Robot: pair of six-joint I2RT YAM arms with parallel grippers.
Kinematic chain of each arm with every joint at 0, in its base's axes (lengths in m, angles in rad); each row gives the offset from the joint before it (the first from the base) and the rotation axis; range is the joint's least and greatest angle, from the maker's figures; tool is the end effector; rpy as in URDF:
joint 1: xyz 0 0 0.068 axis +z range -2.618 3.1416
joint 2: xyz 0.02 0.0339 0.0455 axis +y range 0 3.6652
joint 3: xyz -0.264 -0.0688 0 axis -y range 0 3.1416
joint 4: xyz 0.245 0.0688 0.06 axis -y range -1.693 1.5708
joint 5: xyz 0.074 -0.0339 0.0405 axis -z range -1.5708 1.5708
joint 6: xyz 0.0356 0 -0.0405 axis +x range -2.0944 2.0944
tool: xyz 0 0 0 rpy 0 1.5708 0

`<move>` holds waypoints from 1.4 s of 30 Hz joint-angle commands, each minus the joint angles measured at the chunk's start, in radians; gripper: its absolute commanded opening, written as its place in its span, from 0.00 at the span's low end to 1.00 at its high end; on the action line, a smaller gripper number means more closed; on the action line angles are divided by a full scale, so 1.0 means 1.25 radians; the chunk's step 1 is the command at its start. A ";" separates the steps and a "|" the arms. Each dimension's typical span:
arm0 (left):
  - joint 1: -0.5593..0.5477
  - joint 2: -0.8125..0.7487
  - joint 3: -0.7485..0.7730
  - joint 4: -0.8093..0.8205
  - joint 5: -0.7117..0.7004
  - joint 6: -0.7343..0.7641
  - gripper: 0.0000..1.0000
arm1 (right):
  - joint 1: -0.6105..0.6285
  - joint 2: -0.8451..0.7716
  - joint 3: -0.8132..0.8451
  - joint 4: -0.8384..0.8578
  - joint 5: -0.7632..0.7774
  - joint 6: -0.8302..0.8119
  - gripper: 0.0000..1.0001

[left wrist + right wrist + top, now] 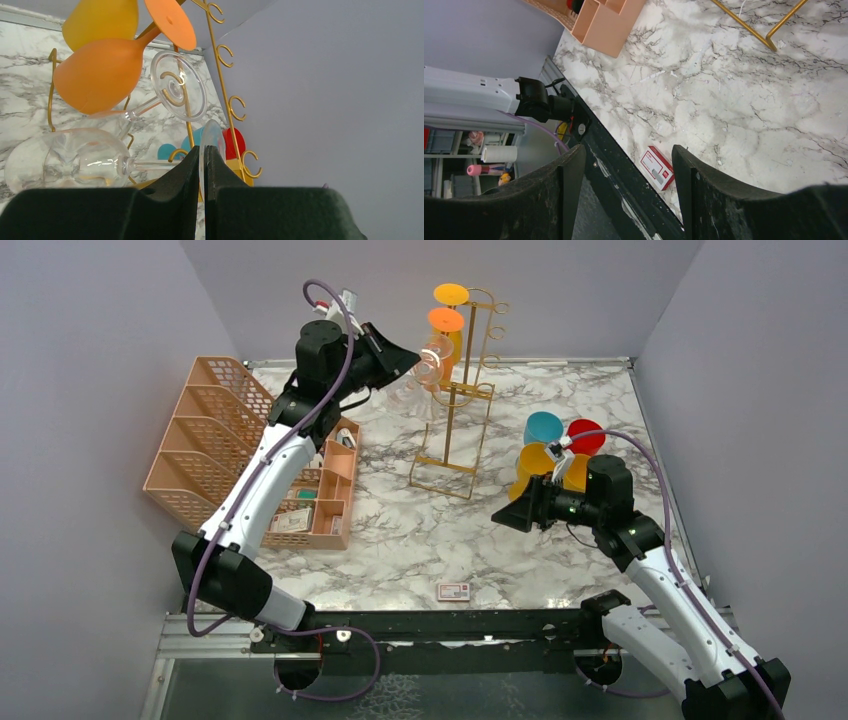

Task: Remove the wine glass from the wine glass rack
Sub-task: Pick up the wine glass from the wine rack.

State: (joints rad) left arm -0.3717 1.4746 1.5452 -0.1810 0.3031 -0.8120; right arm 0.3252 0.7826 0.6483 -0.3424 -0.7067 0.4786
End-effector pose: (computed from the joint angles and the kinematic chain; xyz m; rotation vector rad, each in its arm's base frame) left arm 0.3149 -0.1342 0.4415 -0.1523 1.8036 -1.1230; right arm 0.1570 0.0773 0.2799 -0.3083 2.1221 1.2086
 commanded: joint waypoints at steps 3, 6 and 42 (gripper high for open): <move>0.027 -0.049 -0.029 0.095 0.002 -0.020 0.00 | -0.001 -0.003 0.014 -0.005 0.007 -0.008 0.67; 0.032 -0.047 -0.035 0.113 0.022 -0.031 0.00 | -0.001 -0.003 0.012 -0.006 0.008 -0.008 0.67; 0.102 -0.100 -0.068 0.117 0.022 0.012 0.00 | -0.001 0.001 0.013 -0.007 0.010 -0.012 0.67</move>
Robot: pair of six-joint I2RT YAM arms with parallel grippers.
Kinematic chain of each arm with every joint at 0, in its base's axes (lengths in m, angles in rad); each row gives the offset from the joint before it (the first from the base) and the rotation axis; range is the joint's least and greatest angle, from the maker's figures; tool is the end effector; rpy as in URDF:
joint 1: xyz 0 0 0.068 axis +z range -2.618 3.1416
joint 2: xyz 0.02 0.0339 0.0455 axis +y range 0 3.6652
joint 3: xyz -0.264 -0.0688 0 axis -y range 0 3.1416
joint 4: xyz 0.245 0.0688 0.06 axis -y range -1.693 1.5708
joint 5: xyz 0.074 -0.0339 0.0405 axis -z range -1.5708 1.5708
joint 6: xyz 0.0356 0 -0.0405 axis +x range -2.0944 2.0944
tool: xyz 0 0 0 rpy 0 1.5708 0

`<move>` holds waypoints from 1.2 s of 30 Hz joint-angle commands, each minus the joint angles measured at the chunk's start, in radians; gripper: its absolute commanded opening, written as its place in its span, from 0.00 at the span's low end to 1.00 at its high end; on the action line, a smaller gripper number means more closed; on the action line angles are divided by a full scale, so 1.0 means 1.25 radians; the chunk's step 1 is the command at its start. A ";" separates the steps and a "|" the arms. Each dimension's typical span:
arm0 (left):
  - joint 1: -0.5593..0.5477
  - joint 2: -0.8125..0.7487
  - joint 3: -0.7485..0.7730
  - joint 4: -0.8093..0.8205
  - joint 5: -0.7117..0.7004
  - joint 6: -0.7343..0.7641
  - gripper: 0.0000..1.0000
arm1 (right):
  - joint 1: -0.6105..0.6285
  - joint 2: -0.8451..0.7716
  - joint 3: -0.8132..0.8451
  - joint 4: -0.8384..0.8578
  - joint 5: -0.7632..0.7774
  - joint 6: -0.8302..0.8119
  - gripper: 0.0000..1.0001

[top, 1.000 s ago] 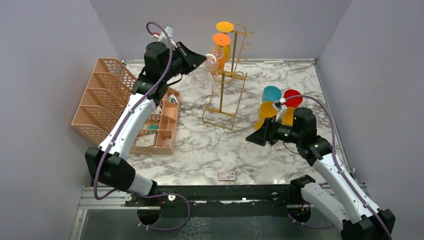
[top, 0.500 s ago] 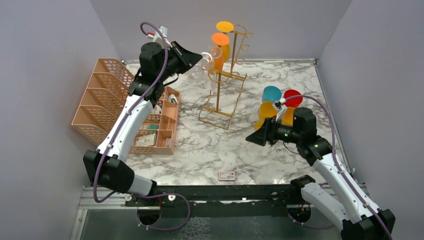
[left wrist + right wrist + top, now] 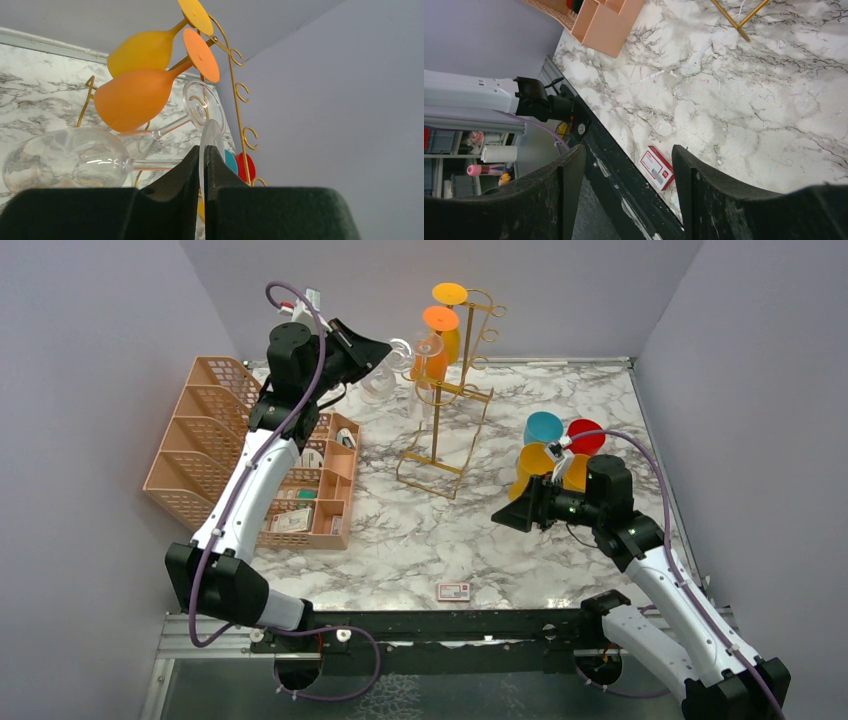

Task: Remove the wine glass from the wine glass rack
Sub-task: Pick up the wine glass from the wine rack, then place the wine glass at the center of the board.

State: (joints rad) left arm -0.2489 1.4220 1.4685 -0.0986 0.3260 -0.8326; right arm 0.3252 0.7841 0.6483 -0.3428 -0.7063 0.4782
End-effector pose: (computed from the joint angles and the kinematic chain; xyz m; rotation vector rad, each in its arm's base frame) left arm 0.3174 -0.0924 0.4403 -0.2370 1.7190 -1.0795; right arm 0.1572 0.0774 0.2797 -0.3077 2.1239 1.2081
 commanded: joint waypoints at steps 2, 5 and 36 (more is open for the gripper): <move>0.003 -0.081 -0.029 0.047 -0.008 0.040 0.00 | -0.001 0.000 0.016 -0.008 0.009 -0.013 0.67; 0.003 -0.137 -0.083 0.044 -0.031 0.064 0.00 | -0.001 -0.004 0.019 -0.008 0.006 -0.018 0.67; -0.365 -0.522 -0.784 0.379 0.058 0.041 0.00 | 0.004 0.011 -0.067 0.329 -0.298 0.208 0.63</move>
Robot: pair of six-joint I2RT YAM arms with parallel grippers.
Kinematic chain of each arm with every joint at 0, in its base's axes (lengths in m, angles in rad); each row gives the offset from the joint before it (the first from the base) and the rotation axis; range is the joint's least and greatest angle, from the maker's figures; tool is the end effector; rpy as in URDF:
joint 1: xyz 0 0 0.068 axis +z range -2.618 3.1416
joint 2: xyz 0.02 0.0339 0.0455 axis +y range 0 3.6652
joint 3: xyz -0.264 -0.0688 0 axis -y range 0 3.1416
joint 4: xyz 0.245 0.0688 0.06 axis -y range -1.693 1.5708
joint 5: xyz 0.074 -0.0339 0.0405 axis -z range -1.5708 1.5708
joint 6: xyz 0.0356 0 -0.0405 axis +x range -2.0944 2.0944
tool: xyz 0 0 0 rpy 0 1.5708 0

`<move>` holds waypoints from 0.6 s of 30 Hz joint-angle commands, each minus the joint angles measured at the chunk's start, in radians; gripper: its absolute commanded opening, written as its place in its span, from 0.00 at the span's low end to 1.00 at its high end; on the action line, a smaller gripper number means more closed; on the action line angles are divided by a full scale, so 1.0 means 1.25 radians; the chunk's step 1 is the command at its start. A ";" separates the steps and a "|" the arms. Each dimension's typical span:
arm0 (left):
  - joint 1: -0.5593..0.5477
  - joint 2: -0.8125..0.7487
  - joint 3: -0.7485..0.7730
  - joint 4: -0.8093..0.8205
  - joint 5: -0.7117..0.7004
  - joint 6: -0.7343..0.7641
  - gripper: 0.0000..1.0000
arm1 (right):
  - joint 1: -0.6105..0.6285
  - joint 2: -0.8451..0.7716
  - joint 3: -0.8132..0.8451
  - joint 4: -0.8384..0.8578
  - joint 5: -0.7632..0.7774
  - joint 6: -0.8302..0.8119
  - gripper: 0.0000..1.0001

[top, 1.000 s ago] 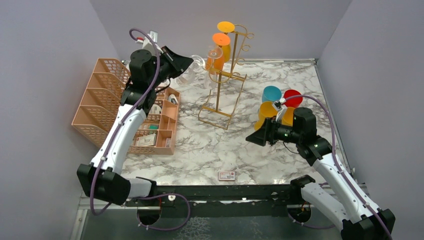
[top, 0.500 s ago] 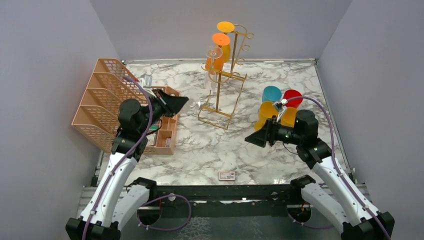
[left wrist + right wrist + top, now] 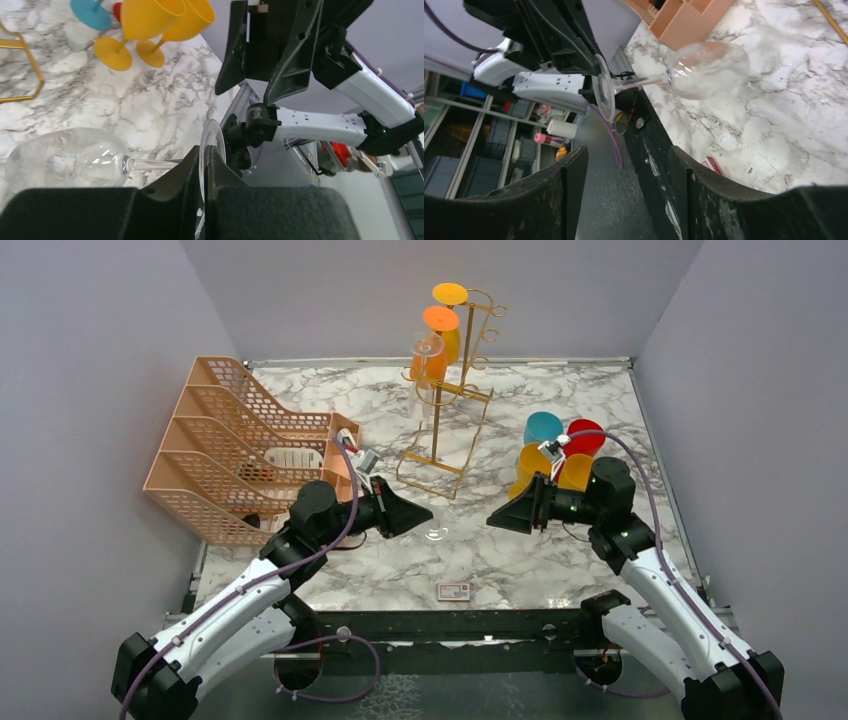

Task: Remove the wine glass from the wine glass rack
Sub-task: Place the wine glass at the center of the board.

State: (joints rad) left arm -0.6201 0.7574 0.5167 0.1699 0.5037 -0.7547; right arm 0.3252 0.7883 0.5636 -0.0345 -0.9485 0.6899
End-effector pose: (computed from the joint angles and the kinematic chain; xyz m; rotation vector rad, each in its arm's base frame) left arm 0.1408 -0.1217 0.2873 0.3090 1.8221 -1.4198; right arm 0.1591 0.0842 0.2803 -0.3879 1.9764 1.5409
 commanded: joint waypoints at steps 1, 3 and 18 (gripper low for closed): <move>-0.088 0.015 -0.029 0.186 -0.096 -0.029 0.00 | 0.007 0.012 0.002 0.090 -0.119 0.042 0.62; -0.130 0.031 -0.032 0.207 -0.122 -0.028 0.00 | 0.018 0.022 0.010 0.088 -0.133 0.039 0.62; -0.254 0.057 -0.083 0.294 -0.245 -0.052 0.00 | 0.167 0.116 0.034 0.119 -0.076 0.020 0.27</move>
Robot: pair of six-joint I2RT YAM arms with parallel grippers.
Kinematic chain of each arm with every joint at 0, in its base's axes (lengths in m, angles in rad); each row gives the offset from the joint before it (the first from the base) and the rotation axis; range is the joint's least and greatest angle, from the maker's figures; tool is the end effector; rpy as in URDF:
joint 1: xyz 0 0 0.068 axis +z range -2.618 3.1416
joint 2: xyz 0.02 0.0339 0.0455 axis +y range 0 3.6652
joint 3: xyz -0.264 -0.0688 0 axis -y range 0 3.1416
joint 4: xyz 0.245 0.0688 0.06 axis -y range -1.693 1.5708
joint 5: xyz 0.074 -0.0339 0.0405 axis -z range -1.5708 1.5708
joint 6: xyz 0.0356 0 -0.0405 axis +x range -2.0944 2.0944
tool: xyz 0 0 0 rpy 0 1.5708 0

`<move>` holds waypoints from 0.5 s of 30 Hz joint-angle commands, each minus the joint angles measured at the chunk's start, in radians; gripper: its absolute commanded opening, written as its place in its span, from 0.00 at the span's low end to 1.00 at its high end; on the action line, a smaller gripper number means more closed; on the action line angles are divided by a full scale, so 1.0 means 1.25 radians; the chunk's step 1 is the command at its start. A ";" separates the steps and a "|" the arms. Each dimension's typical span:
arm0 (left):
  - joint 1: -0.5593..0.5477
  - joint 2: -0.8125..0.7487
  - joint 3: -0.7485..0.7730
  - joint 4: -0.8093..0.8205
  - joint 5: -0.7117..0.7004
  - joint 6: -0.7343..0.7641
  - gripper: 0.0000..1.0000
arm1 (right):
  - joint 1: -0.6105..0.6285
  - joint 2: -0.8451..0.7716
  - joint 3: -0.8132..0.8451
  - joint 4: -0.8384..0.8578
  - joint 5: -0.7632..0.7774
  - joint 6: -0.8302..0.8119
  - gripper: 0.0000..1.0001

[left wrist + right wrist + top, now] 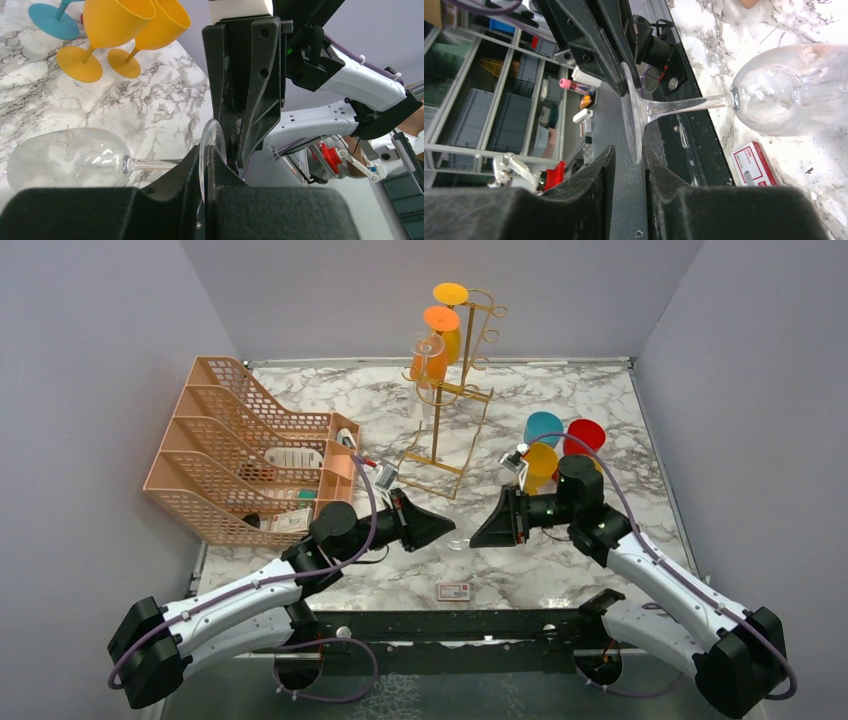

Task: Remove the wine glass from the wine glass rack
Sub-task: Place the wine glass at the center of the board.

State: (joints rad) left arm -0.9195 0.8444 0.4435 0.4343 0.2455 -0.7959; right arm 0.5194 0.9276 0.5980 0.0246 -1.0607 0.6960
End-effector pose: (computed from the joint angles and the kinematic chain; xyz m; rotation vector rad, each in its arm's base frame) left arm 0.1156 -0.1660 0.2741 0.3297 1.7265 -1.5043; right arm 0.1583 0.1263 0.2748 -0.6667 2.0258 1.7637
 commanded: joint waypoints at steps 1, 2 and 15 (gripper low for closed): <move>-0.018 -0.020 -0.037 0.088 -0.040 -0.026 0.00 | 0.015 0.006 0.000 0.093 0.011 0.026 0.25; -0.023 -0.027 -0.047 0.094 -0.045 -0.032 0.00 | 0.018 0.011 -0.006 0.108 0.009 0.033 0.25; -0.065 -0.061 -0.108 0.124 -0.065 -0.060 0.00 | 0.075 0.078 0.009 0.137 0.065 0.024 0.01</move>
State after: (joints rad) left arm -0.9718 0.7700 0.3218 0.5297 0.1669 -0.8574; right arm 0.5838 1.0187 0.5926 0.1120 -1.0321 0.7280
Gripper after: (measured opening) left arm 0.102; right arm 0.062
